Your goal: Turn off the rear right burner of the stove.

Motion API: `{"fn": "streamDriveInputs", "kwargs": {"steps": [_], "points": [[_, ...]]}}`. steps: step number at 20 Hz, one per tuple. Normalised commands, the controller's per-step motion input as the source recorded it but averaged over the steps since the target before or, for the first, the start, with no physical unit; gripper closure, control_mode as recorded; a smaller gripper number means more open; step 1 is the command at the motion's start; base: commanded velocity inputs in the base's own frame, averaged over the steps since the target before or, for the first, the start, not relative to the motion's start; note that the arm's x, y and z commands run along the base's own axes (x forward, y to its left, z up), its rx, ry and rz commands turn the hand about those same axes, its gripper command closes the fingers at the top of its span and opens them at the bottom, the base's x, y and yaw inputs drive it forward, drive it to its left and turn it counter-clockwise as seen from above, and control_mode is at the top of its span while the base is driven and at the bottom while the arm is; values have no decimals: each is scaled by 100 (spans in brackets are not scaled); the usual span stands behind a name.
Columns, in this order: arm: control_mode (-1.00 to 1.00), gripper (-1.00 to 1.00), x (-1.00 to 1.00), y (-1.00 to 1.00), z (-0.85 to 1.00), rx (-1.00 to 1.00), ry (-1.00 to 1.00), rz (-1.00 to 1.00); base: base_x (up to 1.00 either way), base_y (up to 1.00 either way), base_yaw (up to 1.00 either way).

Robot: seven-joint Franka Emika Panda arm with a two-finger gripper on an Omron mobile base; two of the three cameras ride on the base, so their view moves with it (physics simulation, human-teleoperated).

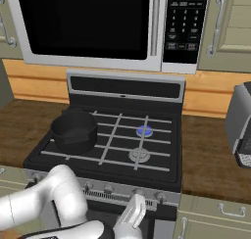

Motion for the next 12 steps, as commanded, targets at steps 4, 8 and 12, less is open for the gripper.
{"fn": "streamDriveInputs", "kwargs": {"steps": [4,8,12], "points": [[-100,-100,41,0,-11,8,0,-5,0,0,0],[-100,-100,44,0,-14,7,0,0,0,0,0],[-100,-100,21,1,-27,8,-1,0,0,0,0]]}}
